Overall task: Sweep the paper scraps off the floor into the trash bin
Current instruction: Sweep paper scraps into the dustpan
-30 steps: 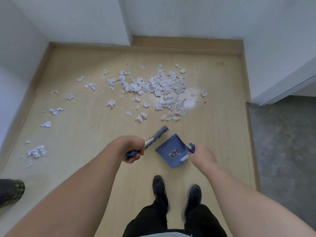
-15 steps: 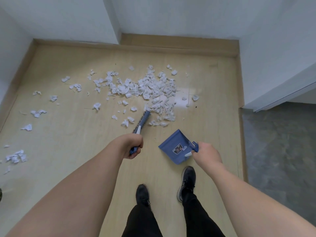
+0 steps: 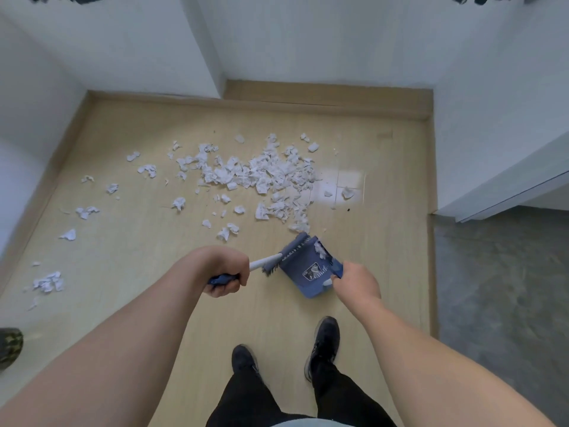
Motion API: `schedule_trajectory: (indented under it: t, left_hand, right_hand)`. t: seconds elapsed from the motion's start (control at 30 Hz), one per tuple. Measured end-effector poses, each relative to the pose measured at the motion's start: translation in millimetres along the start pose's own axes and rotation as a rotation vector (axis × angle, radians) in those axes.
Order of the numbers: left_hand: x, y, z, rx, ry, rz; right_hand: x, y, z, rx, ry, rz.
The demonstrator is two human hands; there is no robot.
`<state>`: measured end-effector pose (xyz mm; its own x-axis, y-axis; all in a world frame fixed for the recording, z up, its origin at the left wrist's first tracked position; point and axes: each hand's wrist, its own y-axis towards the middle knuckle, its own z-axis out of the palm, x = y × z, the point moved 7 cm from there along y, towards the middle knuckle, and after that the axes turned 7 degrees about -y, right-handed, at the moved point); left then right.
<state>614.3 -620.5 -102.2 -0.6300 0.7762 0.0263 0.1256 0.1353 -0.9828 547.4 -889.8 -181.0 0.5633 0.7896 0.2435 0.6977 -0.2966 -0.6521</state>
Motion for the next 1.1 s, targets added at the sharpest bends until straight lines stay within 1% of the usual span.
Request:
schedule_trajectory:
  t: [0.13, 0.27, 0.37, 0.5, 0.57, 0.67, 0.77, 0.87, 1.1]
  left_hand:
    - [-33.0, -15.3, -4.5, -0.065, -0.059, 0.05]
    - [-64.8, -7.2, 0.2, -0.07, -0.202, 0.1]
    - [-97.7, 4.4, -2.2, -0.03, -0.321, 0.134]
    - [-147.9, 12.7, -16.6, 0.048, -0.41, 0.183]
    - [-180.2, 11.8, -31.8, 0.086, -0.364, 0.203]
    - [-221.0, 13.1, -53.9, 0.081, -0.304, 0.24]
    - [-259.0, 18.9, -61.7, 0.084, -0.223, 0.248]
    - [-291.5, 23.5, -57.5, 0.067, -0.174, 0.25]
    - [-349.7, 23.9, -27.6, 0.061, -0.144, 0.268]
  right_hand:
    - [-22.7, 7.8, -35.6, -0.018, 0.042, 0.011]
    - [-38.2, 19.9, -63.0, -0.046, 0.062, 0.037]
    - [-49.3, 36.1, -81.7, -0.076, 0.065, 0.074]
    - [-61.5, 61.3, -104.8, -0.102, 0.048, 0.145]
    - [-64.1, 74.4, -118.9, -0.109, 0.051, 0.185]
    - [-62.4, 93.3, -142.9, -0.123, 0.029, 0.199]
    - [-65.2, 113.3, -164.5, -0.145, 0.025, 0.214]
    - [-75.4, 127.3, -179.5, -0.149, 0.034, 0.222]
    - [-101.3, 159.8, -208.0, -0.108, -0.023, 0.181]
